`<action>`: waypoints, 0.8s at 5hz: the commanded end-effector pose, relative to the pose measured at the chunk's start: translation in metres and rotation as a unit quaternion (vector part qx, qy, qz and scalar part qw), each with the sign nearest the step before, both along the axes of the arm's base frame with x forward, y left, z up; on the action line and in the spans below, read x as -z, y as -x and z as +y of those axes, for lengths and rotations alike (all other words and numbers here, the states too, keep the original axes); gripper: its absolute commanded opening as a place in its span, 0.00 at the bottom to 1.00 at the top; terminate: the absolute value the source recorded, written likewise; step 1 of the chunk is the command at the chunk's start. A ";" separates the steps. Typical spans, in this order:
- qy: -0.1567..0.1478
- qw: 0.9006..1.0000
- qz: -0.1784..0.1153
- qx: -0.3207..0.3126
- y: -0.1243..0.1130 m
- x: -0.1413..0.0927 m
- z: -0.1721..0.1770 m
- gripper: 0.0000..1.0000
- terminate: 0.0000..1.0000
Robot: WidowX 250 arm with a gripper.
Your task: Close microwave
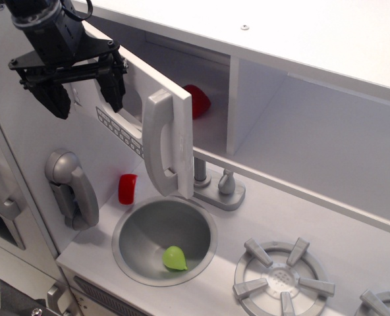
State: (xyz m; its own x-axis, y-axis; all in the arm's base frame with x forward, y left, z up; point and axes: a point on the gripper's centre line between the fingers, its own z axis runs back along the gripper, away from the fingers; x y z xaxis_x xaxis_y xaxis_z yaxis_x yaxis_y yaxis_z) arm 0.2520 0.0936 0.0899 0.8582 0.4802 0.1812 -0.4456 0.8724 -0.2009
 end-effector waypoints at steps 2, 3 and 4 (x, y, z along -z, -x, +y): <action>0.001 0.998 -0.056 -0.015 -0.027 -0.029 -0.009 1.00 0.00; -0.010 0.997 -0.076 -0.025 -0.035 -0.030 -0.012 1.00 0.00; -0.032 0.992 -0.123 -0.021 -0.038 -0.029 -0.017 1.00 0.00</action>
